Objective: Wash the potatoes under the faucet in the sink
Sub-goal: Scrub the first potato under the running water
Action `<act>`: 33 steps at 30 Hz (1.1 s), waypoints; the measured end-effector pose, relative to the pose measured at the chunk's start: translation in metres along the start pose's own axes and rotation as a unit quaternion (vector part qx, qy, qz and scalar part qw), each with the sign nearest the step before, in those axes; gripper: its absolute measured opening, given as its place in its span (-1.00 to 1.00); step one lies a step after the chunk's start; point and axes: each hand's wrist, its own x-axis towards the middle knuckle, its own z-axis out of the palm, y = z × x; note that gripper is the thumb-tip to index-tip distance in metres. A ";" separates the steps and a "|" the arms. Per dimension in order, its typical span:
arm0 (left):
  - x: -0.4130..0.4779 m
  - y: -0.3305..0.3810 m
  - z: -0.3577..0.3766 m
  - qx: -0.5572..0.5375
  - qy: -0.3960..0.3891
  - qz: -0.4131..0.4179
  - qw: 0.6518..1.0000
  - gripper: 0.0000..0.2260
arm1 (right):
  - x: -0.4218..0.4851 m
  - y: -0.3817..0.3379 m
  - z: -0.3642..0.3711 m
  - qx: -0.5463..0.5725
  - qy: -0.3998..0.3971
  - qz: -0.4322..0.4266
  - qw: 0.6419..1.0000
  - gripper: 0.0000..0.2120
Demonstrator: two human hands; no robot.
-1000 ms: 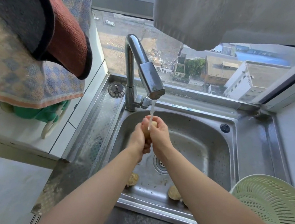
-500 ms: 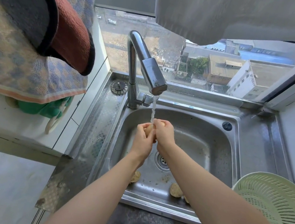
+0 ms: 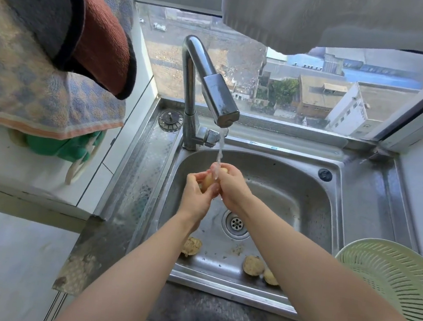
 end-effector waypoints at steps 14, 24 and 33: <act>-0.003 -0.006 -0.003 -0.005 0.033 -0.020 0.999 -0.65 | -0.006 0.004 0.005 -0.003 0.020 0.009 1.000 -0.87; 0.005 0.006 -0.006 0.020 0.039 -0.019 0.999 -0.62 | -0.009 -0.004 -0.019 0.064 -0.014 -0.024 0.998 -0.65; 0.006 0.006 -0.006 0.035 0.052 -0.017 0.998 -0.64 | -0.010 0.007 -0.013 -0.167 0.088 -0.181 0.965 -0.87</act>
